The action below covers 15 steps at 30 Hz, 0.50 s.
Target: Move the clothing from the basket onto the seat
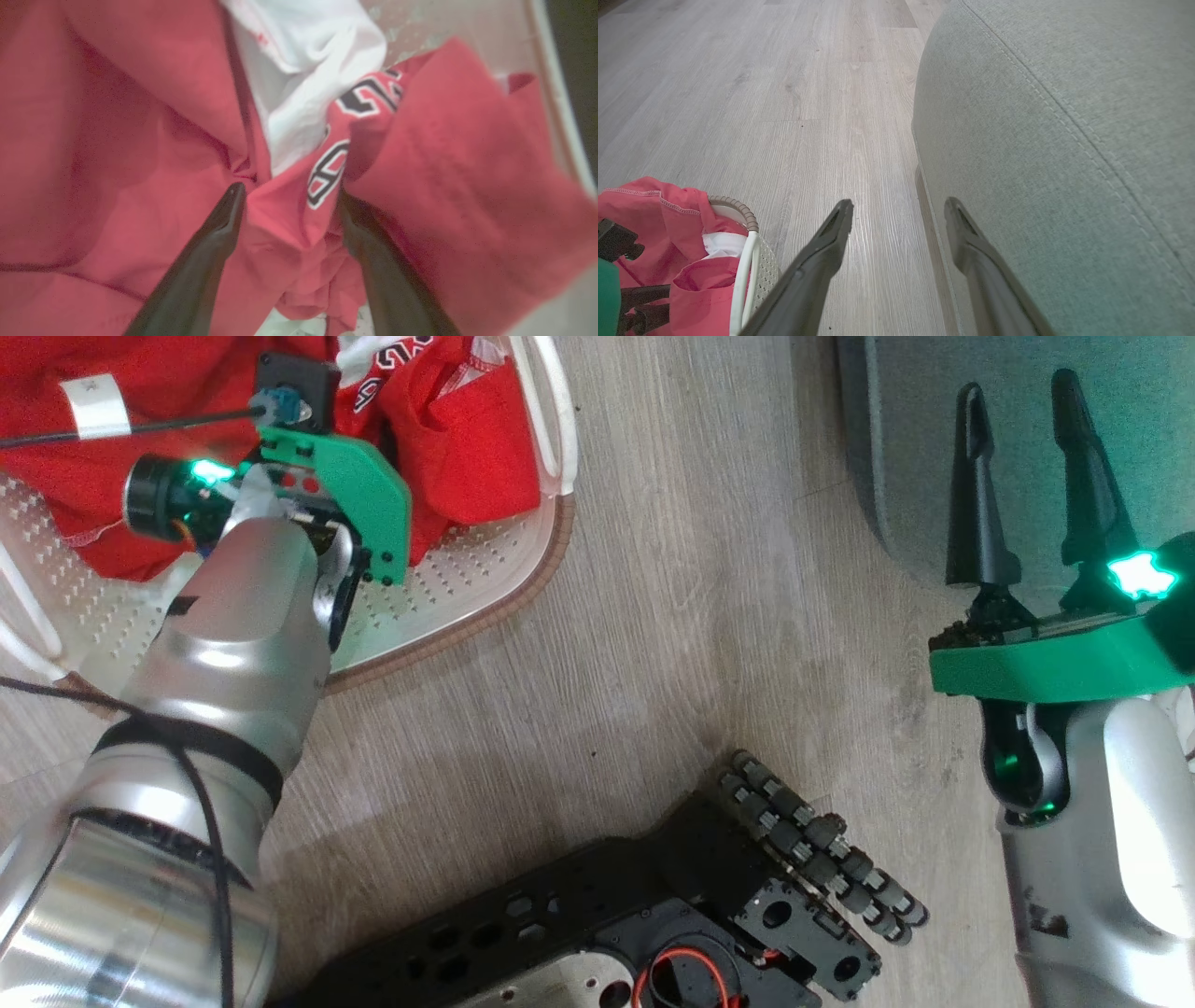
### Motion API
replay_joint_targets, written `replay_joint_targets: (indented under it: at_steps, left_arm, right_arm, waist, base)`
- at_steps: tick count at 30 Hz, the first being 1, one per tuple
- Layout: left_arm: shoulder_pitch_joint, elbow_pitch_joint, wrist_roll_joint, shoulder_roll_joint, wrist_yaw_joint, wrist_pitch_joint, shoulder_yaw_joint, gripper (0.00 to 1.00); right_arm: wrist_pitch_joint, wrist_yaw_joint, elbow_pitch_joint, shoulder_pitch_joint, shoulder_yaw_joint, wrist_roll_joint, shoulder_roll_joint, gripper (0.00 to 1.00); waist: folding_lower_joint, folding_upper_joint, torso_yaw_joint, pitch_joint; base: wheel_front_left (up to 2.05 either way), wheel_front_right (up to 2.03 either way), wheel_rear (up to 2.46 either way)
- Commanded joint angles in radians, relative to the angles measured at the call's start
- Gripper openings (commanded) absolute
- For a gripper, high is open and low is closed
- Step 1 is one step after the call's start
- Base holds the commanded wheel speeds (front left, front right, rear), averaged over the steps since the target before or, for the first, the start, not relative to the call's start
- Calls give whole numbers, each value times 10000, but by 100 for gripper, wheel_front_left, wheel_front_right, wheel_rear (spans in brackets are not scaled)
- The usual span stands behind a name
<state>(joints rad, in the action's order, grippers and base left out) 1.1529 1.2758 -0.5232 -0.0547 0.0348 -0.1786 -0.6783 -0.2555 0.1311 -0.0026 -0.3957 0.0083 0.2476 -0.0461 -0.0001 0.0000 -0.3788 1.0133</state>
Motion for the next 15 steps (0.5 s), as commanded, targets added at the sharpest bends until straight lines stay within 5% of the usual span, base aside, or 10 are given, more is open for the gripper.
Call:
replay_joint_targets:
  at_steps: [1,15]
  left_arm:
    - [-115,-274,-111,41,-64,-87,17,100]
    - [-281,-1196,-1127,44,-517,363,-1021,100]
  right_arm:
    - [-63,-4,-205,560,112,57,-42,100]
    - [-63,-4,-32,420,215,257,-41,100]
  waist:
    - [1,0,-8,-2]
    - [1,0,41,-11]
  base:
    - [0,0,0]
    - [0,0,0]
